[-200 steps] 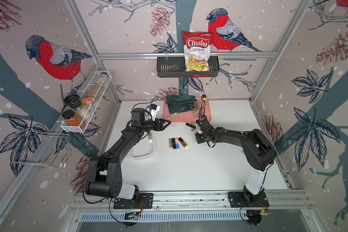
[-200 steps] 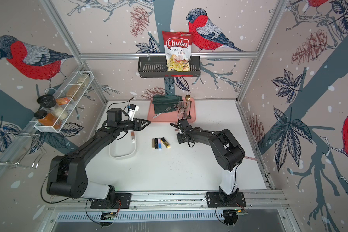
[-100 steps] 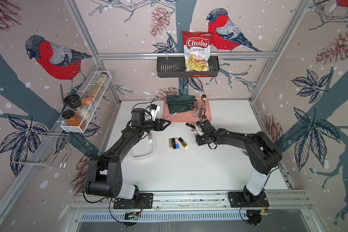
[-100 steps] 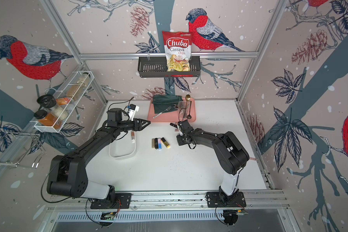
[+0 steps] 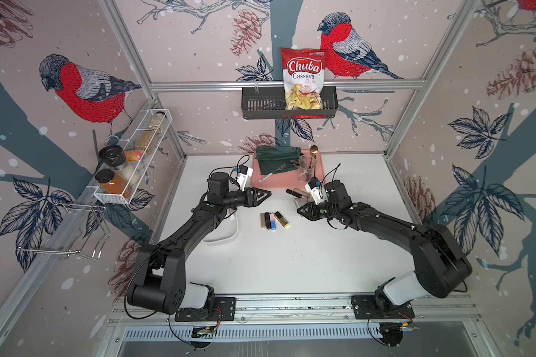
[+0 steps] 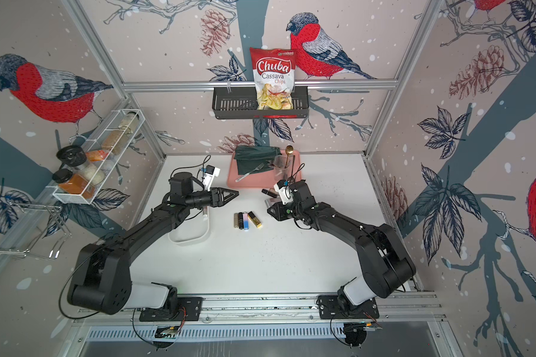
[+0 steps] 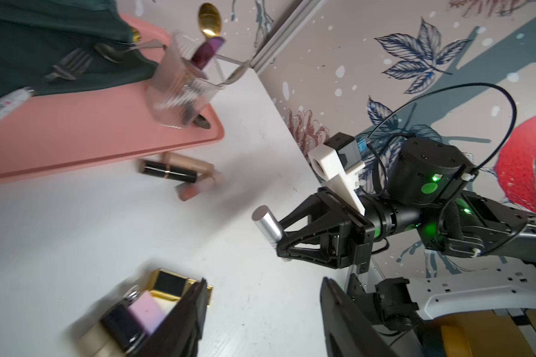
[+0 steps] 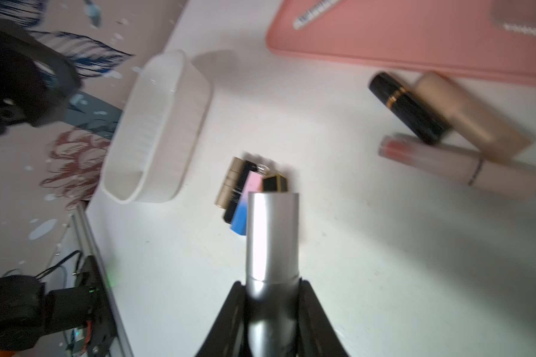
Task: Put the lipstick into the storage box
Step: Pick up the lipstick at the center of the board.
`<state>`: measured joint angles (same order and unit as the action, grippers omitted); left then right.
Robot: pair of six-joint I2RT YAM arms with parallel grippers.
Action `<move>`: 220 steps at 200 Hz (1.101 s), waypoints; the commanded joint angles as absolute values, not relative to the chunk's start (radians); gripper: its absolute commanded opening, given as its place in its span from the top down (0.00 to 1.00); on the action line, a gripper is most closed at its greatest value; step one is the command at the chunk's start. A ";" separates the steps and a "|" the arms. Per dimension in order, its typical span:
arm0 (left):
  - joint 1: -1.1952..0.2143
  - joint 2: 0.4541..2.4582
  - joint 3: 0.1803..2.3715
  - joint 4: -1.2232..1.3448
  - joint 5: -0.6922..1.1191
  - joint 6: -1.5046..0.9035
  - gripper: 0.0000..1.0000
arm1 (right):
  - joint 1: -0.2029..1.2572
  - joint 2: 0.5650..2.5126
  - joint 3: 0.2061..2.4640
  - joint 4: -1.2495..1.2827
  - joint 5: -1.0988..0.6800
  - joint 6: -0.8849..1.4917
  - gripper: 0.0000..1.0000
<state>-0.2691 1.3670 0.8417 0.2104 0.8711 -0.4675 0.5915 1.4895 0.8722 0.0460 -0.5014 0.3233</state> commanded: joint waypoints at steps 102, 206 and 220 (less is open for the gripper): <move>-0.563 1.331 0.765 0.415 0.486 -0.740 0.34 | 0.687 1.368 0.873 0.189 -0.615 0.432 0.79; -0.590 1.302 0.727 0.498 0.435 -0.860 0.61 | 0.695 1.351 0.859 0.202 -0.606 0.432 0.79; -0.592 1.310 0.735 0.492 0.448 -0.862 0.62 | 0.695 1.353 0.865 0.200 -0.606 0.431 0.79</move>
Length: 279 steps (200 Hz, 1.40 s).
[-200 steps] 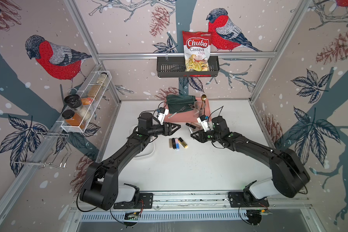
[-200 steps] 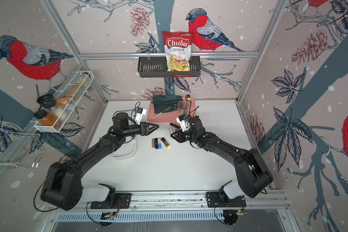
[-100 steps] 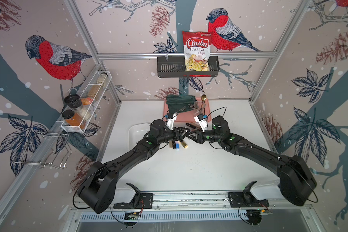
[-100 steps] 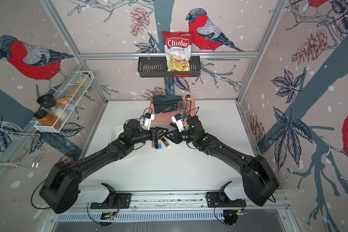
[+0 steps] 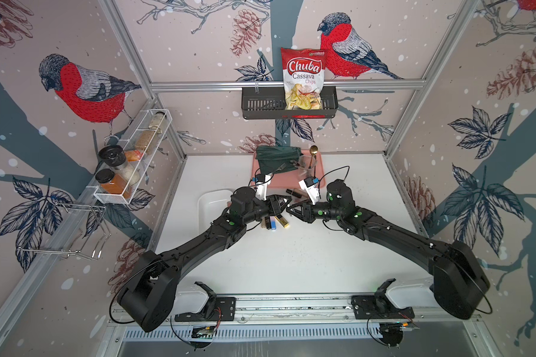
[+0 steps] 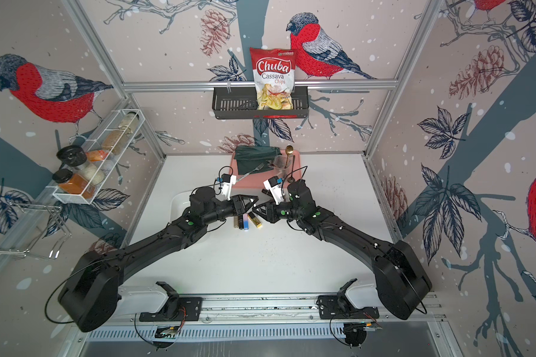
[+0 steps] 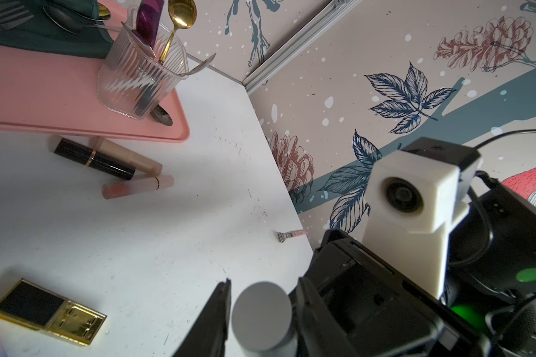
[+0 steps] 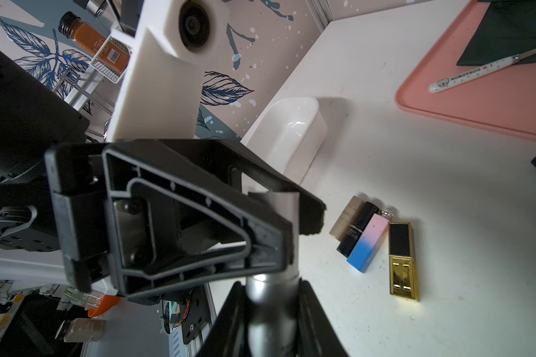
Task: Put the lipstick into the storage box
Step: Pick up the lipstick at the center of the board.
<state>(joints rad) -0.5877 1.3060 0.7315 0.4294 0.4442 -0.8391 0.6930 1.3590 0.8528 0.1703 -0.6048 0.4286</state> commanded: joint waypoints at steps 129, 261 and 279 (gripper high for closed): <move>-0.600 1.345 0.746 0.475 0.506 -0.867 0.92 | 0.702 1.368 0.884 0.196 -0.581 0.430 0.61; -0.210 1.150 0.872 -0.220 0.376 -0.540 0.91 | 0.497 1.085 0.678 0.262 -0.508 0.463 0.00; -0.108 1.167 0.928 -0.326 0.345 -0.450 0.91 | 0.497 1.101 0.666 0.263 -0.510 0.458 0.00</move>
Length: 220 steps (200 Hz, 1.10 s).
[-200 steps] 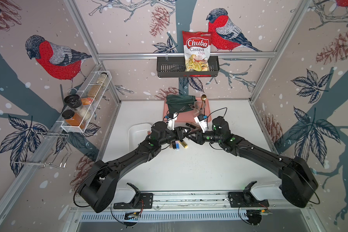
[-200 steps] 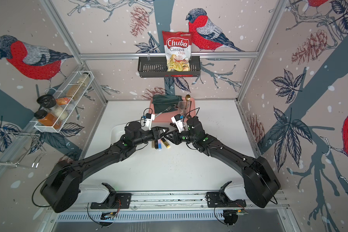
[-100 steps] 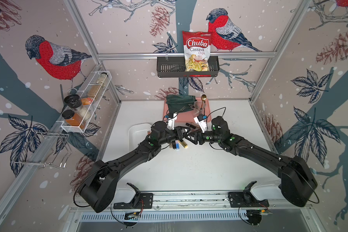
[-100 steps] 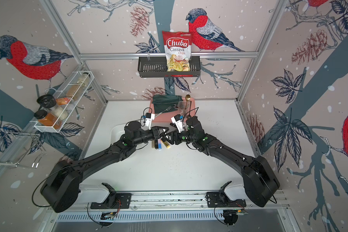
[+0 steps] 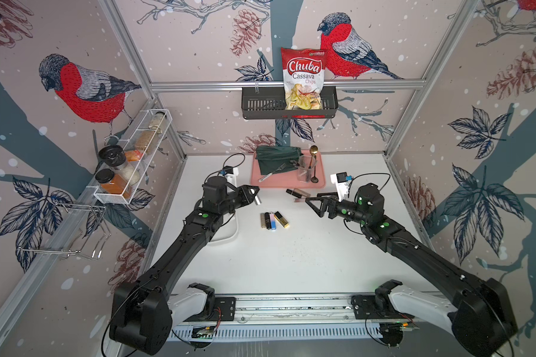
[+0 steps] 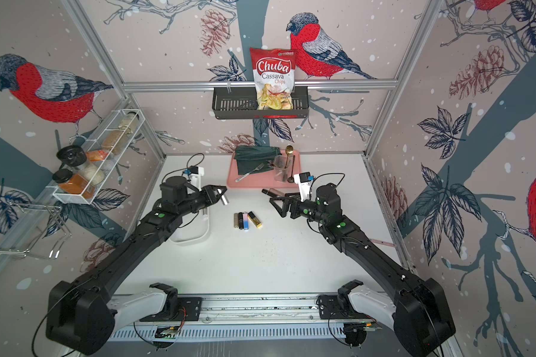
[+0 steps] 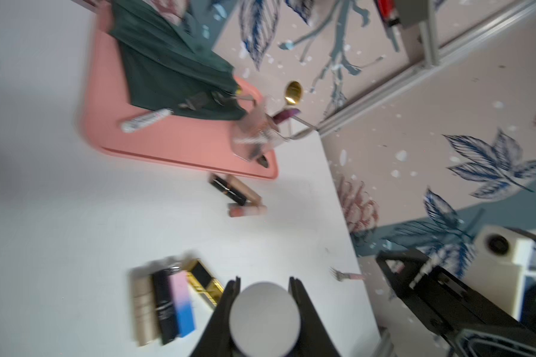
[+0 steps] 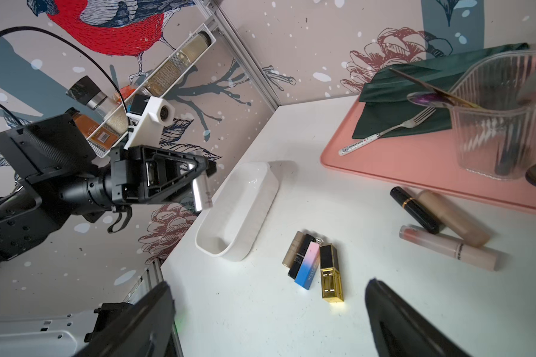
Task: Put the lipstick into the storage box
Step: Pick up the lipstick at the center of the board, then place the lipstick in the storage box.
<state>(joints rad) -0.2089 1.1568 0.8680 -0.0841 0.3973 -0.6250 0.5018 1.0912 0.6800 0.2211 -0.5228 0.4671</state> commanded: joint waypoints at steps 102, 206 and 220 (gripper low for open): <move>0.019 1.515 1.049 -0.424 0.143 -0.231 0.90 | 0.565 1.261 0.725 0.149 -0.423 0.410 0.00; 0.049 1.708 1.069 -0.375 0.169 -0.212 0.91 | 0.650 1.385 0.793 0.115 -0.355 0.409 0.00; 0.054 1.726 1.071 -0.371 0.184 -0.215 0.91 | 0.653 1.384 0.790 0.121 -0.351 0.416 0.00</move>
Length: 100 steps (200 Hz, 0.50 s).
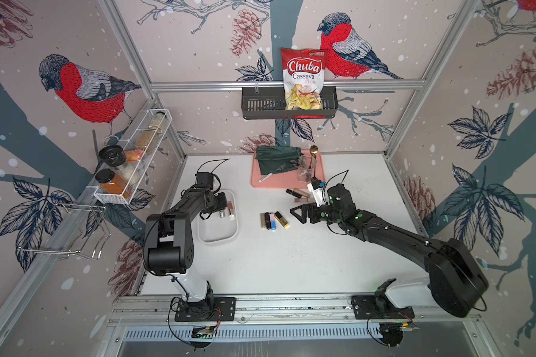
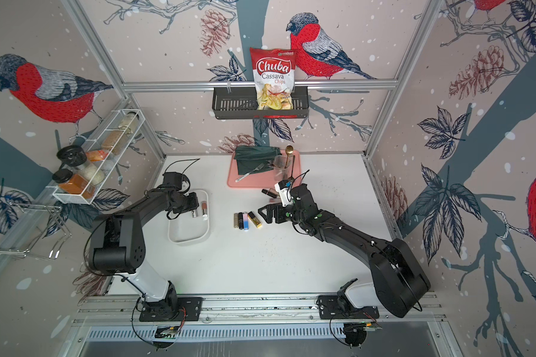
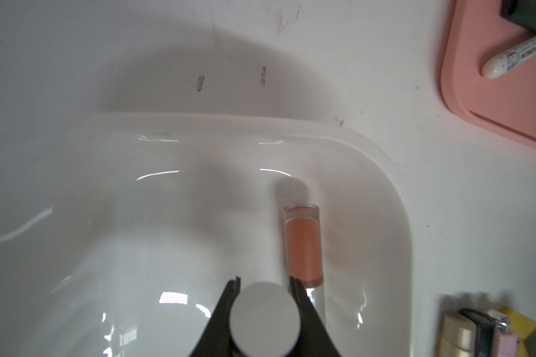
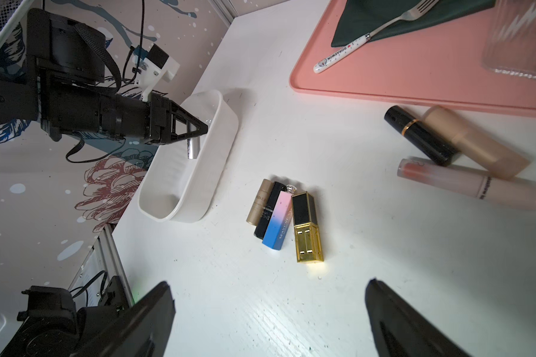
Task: Put the lipstick into the storage box
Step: Place the lipstick in the storage box.
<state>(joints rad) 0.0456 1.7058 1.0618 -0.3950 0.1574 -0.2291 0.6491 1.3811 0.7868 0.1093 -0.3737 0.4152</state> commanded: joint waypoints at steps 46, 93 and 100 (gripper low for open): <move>0.071 1.763 1.072 -0.356 0.227 -0.222 0.84 | 0.660 1.371 0.786 0.124 -0.338 0.423 0.00; 0.086 1.764 1.067 -0.340 0.277 -0.234 0.63 | 0.661 1.358 0.782 0.102 -0.319 0.412 0.00; 0.087 1.762 1.066 -0.342 0.278 -0.233 0.61 | 0.661 1.355 0.782 0.099 -0.314 0.410 0.00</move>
<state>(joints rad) 0.0837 1.7660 1.0657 -0.3576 0.2451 -0.2337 0.6590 1.3674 0.7845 0.1047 -0.3408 0.4187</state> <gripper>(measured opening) 0.373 0.999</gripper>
